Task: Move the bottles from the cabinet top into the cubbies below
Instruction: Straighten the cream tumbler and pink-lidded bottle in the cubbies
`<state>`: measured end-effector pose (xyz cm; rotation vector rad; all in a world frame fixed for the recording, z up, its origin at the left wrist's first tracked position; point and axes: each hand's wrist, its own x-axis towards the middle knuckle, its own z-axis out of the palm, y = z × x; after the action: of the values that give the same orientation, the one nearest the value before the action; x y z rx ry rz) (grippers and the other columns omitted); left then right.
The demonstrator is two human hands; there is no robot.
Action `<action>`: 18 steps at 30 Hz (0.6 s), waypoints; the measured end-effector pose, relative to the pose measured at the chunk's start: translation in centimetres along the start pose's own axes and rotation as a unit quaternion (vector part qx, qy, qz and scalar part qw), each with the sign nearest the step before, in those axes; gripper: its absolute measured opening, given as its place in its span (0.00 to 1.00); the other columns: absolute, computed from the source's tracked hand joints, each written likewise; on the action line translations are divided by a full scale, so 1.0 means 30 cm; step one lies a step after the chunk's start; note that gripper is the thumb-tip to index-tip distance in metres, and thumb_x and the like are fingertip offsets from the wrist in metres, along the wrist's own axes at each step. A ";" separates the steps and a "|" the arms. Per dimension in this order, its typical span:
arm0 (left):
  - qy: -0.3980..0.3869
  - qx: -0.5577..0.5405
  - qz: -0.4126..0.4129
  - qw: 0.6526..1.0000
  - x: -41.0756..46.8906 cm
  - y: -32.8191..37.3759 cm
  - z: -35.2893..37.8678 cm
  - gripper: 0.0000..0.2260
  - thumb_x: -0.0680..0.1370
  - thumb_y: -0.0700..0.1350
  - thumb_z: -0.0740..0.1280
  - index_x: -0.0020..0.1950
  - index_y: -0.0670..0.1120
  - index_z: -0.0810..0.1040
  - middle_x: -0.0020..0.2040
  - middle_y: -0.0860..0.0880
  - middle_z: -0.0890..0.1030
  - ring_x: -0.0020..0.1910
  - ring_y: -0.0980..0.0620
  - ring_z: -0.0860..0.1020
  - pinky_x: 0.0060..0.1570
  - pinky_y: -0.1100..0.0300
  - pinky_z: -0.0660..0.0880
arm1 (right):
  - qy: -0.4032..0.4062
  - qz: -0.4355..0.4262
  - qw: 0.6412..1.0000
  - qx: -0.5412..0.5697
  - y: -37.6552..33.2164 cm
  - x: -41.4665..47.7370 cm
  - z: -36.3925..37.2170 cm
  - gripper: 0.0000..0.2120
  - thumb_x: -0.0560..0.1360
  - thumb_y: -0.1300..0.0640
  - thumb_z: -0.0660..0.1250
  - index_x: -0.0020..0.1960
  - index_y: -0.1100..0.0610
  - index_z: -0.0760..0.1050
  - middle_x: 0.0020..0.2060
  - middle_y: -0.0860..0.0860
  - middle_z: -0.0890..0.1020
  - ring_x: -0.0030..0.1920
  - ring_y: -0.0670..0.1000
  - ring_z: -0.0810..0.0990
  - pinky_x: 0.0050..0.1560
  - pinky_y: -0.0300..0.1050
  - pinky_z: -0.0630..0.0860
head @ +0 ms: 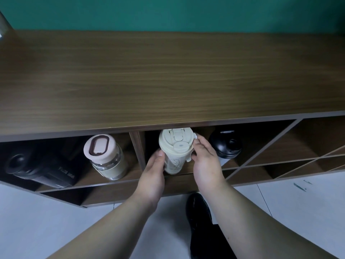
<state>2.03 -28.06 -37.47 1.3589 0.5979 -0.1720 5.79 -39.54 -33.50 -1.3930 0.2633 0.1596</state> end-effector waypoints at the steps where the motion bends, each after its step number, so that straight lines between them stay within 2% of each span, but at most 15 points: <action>1: 0.003 -0.001 -0.006 1.000 0.001 -0.004 -0.003 0.12 0.87 0.54 0.54 0.53 0.60 0.78 0.54 0.66 0.80 0.57 0.62 0.78 0.68 0.54 0.70 | -0.001 -0.004 1.000 -0.005 -0.002 -0.001 -0.002 0.13 0.83 0.61 0.57 0.59 0.52 0.78 0.49 0.39 0.82 0.47 0.33 0.81 0.48 0.28 0.74; 2: 0.007 -0.004 -0.017 1.000 -0.002 -0.004 -0.008 0.11 0.87 0.54 0.55 0.54 0.59 0.77 0.54 0.65 0.80 0.58 0.59 0.79 0.71 0.52 0.69 | 0.007 -0.014 1.000 -0.019 -0.003 -0.002 -0.008 0.14 0.83 0.59 0.57 0.64 0.52 0.76 0.52 0.41 0.81 0.50 0.34 0.80 0.49 0.27 0.73; 4: 0.006 0.002 -0.040 0.999 -0.022 0.002 -0.026 0.10 0.87 0.55 0.57 0.54 0.57 0.77 0.53 0.62 0.80 0.60 0.55 0.78 0.74 0.49 0.68 | 0.060 -0.065 0.995 -0.053 -0.006 -0.011 -0.025 0.14 0.80 0.55 0.59 0.64 0.51 0.76 0.56 0.45 0.81 0.55 0.38 0.78 0.58 0.34 0.71; 5: 0.002 0.021 -0.048 0.999 -0.030 -0.002 -0.038 0.10 0.86 0.56 0.58 0.54 0.57 0.78 0.54 0.60 0.81 0.61 0.54 0.78 0.74 0.48 0.69 | 0.088 -0.099 0.989 -0.070 -0.011 -0.026 -0.034 0.14 0.77 0.53 0.60 0.60 0.50 0.77 0.55 0.46 0.81 0.55 0.41 0.78 0.59 0.38 0.70; 7: -0.009 0.059 -0.053 0.997 -0.061 -0.008 -0.077 0.09 0.86 0.57 0.59 0.53 0.60 0.78 0.56 0.58 0.81 0.62 0.54 0.79 0.74 0.47 0.70 | 0.106 -0.144 0.978 -0.104 -0.031 -0.081 -0.040 0.09 0.73 0.52 0.60 0.48 0.47 0.78 0.43 0.44 0.80 0.46 0.46 0.78 0.51 0.43 0.70; 9: -0.018 0.087 -0.058 0.994 -0.096 -0.017 -0.127 0.07 0.84 0.57 0.62 0.53 0.60 0.79 0.58 0.55 0.83 0.62 0.52 0.79 0.73 0.46 0.71 | 0.048 -0.135 0.981 -0.129 -0.035 -0.157 -0.020 0.07 0.73 0.54 0.61 0.41 0.50 0.77 0.33 0.46 0.78 0.37 0.48 0.75 0.42 0.46 0.70; 12: -0.017 0.148 -0.065 0.987 -0.141 -0.015 -0.220 0.14 0.77 0.59 0.65 0.57 0.55 0.83 0.57 0.48 0.86 0.62 0.46 0.82 0.67 0.46 0.75 | -0.100 -0.042 0.981 -0.162 -0.003 -0.269 0.065 0.10 0.76 0.59 0.63 0.40 0.53 0.81 0.32 0.52 0.83 0.32 0.49 0.78 0.37 0.44 0.72; 14: 0.001 0.171 -0.084 0.982 -0.162 -0.011 -0.286 0.14 0.76 0.55 0.66 0.57 0.54 0.83 0.55 0.48 0.88 0.60 0.46 0.84 0.59 0.48 0.77 | -0.170 -0.004 0.965 -0.200 0.040 -0.309 0.132 0.09 0.74 0.55 0.63 0.42 0.50 0.83 0.38 0.49 0.87 0.36 0.44 0.82 0.41 0.42 0.76; 16: 0.042 0.170 -0.106 0.979 -0.174 -0.010 -0.348 0.13 0.76 0.54 0.66 0.59 0.55 0.83 0.56 0.48 0.88 0.60 0.46 0.84 0.59 0.45 0.78 | -0.194 0.018 0.956 -0.218 0.081 -0.314 0.194 0.09 0.72 0.51 0.63 0.46 0.46 0.82 0.44 0.43 0.87 0.45 0.40 0.84 0.51 0.43 0.79; 18: 0.098 0.160 -0.103 0.977 -0.180 -0.007 -0.400 0.13 0.79 0.52 0.66 0.63 0.53 0.80 0.59 0.47 0.85 0.59 0.47 0.82 0.60 0.46 0.77 | -0.207 0.046 0.956 -0.202 0.115 -0.303 0.253 0.10 0.76 0.53 0.64 0.51 0.41 0.79 0.48 0.38 0.84 0.52 0.37 0.81 0.60 0.43 0.77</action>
<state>-6.22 -17.91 -36.03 1.6354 0.9068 -0.3154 -3.19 -31.07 -33.09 -1.7112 -0.0608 0.6011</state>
